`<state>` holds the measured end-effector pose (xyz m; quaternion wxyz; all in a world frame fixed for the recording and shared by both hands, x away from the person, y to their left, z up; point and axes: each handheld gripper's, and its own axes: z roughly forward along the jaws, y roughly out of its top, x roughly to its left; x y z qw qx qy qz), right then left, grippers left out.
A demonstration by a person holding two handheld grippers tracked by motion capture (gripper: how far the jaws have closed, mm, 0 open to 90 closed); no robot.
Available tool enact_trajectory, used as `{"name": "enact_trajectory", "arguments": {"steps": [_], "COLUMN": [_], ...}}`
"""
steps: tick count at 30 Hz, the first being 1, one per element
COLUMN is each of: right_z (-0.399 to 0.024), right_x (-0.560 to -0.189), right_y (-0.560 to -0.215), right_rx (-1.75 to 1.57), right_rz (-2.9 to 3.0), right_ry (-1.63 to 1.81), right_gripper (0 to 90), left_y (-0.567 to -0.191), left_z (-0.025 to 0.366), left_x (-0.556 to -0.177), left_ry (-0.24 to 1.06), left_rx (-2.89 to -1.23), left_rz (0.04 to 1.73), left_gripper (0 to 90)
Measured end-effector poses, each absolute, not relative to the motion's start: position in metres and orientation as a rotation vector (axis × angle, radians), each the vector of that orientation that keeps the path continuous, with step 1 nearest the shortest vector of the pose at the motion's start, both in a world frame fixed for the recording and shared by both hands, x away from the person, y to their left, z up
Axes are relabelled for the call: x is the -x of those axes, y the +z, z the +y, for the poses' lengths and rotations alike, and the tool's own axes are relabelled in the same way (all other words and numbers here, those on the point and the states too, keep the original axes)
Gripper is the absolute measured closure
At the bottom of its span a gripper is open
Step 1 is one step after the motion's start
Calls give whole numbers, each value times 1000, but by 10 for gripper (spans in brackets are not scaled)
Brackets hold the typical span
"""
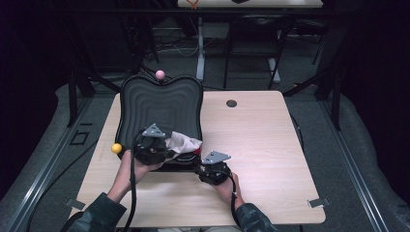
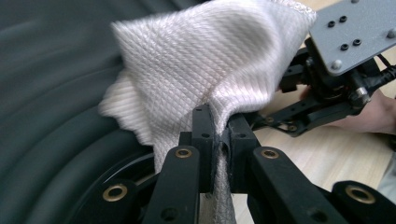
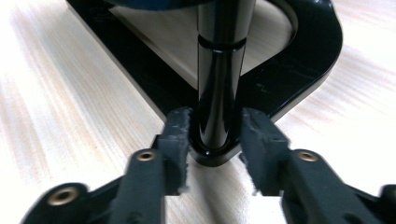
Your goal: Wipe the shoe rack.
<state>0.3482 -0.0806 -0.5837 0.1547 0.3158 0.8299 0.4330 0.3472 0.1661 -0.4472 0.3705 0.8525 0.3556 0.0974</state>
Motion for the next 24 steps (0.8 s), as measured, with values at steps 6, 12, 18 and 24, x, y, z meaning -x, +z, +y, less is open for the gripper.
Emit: {"name": "enact_trajectory", "arguments": {"steps": [6,12,18,24], "right_z": [-99,-104,-102,-87], "right_x": [-349,-342,-334,-332], "right_y": [-570,-537,-499,-468], "right_rx": [-997,-962,-940,-876], "right_rz": [2387,2380,2348,2293], "right_ry": [1234,1272,1357,1347], "right_gripper": [452,397,403,404], "left_y": [-446,-446,-449,-452], "left_z": [187,197,203,203], "left_x": [-335,-324,-317,-315], "left_ry": [299,328,330,333], "left_rx": [-2126,-2097,-2083,-2082], "left_rz": [967,997,1022,1026], "left_gripper": [839,841,844,845]}}
